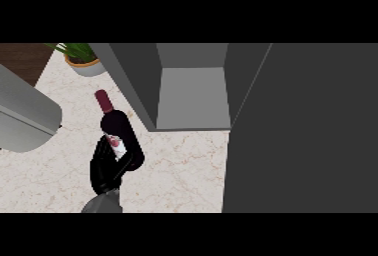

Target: Pick up the wine, place it into the cabinet and close the cabinet

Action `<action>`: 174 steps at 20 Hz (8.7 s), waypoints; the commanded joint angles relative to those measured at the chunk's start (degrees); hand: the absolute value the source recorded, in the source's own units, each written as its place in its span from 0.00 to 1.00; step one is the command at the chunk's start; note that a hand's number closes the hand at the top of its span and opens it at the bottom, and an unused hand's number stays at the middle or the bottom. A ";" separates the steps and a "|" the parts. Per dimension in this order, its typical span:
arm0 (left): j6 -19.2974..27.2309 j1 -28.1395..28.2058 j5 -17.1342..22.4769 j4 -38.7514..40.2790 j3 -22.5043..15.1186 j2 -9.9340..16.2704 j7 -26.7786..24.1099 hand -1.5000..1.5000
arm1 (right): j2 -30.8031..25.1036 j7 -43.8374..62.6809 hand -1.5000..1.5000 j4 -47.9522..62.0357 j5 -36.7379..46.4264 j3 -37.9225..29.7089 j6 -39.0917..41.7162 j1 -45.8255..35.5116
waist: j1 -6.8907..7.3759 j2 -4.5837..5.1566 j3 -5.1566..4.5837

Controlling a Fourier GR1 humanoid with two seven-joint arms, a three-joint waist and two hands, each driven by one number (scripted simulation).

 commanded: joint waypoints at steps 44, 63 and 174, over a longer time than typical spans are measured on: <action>14.26 -4.59 -16.36 -45.51 -23.36 0.08 33.28 1.00 | 0.48 5.16 0.00 -10.54 -8.34 -5.90 2.69 1.06 | 0.16 -0.13 0.11; 20.69 -18.06 -8.23 -16.26 -26.00 0.00 20.28 1.00 | 1.70 4.26 0.00 -10.27 -8.85 -5.74 5.31 3.17 | -0.55 0.19 0.01; 18.22 -13.17 -3.53 -30.33 -31.88 7.58 14.28 0.00 | 4.01 -1.24 0.00 -10.86 -2.68 -0.95 7.32 11.62 | 1.88 -0.75 0.06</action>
